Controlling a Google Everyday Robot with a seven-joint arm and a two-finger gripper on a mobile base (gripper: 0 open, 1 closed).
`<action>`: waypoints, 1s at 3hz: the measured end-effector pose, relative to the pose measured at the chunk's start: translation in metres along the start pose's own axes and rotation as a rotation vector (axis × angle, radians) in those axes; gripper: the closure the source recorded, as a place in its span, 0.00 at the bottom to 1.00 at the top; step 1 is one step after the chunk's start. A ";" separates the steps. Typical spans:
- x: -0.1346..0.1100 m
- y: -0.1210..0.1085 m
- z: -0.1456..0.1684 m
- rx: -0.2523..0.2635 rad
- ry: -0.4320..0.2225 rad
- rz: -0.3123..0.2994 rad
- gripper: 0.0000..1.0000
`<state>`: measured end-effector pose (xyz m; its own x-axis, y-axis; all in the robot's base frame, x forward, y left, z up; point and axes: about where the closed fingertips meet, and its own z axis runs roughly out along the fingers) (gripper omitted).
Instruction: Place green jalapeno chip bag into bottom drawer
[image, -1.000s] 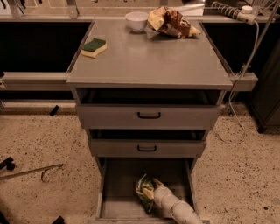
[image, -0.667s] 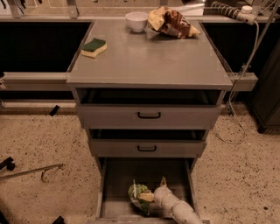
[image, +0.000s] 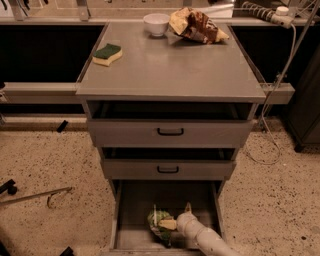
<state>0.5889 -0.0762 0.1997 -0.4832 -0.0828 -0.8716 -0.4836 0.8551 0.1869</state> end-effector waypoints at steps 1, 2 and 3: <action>0.004 -0.009 0.008 0.012 0.116 0.041 0.00; 0.020 -0.016 0.005 0.021 0.157 0.056 0.00; 0.020 -0.016 0.005 0.021 0.157 0.056 0.00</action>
Offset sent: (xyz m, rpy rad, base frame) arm 0.0084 -0.0032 -0.0063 -0.0271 0.0948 -0.0067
